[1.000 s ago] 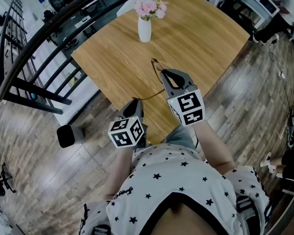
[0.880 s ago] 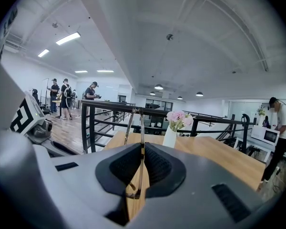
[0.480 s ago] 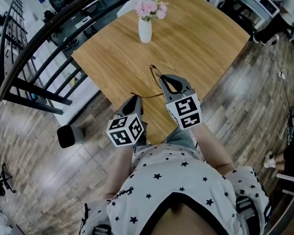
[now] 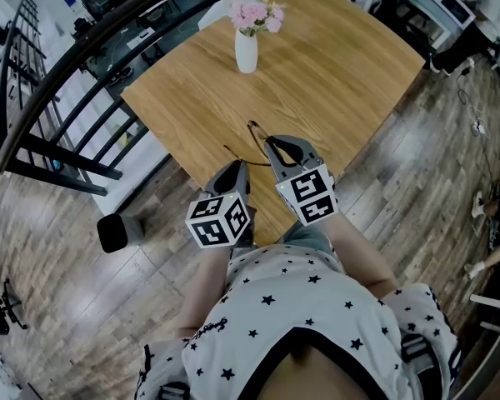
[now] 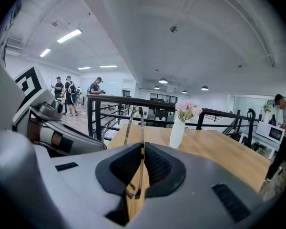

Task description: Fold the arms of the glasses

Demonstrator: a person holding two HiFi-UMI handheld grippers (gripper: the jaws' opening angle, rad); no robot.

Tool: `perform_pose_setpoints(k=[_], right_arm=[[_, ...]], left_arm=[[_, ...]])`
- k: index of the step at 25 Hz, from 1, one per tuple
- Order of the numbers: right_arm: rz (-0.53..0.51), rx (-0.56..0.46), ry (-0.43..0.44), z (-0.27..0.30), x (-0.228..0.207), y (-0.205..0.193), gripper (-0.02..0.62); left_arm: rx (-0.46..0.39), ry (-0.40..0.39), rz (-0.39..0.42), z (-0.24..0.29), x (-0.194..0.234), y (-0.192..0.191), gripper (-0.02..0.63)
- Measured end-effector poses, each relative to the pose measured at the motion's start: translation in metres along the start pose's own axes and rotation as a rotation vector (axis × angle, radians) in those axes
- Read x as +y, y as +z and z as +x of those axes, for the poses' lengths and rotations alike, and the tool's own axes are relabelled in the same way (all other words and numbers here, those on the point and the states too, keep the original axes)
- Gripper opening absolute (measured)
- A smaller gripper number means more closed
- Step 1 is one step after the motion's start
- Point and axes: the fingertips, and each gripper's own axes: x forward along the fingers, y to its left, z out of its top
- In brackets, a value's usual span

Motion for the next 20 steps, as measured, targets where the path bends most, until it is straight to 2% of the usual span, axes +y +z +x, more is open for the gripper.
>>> perform_pose_setpoints(k=[20], right_arm=[[-0.029, 0.029, 0.072, 0.005, 0.029, -0.007, 0.032]], left_arm=[[0.02, -0.032, 0.013, 0.005, -0.015, -0.002, 0.038]])
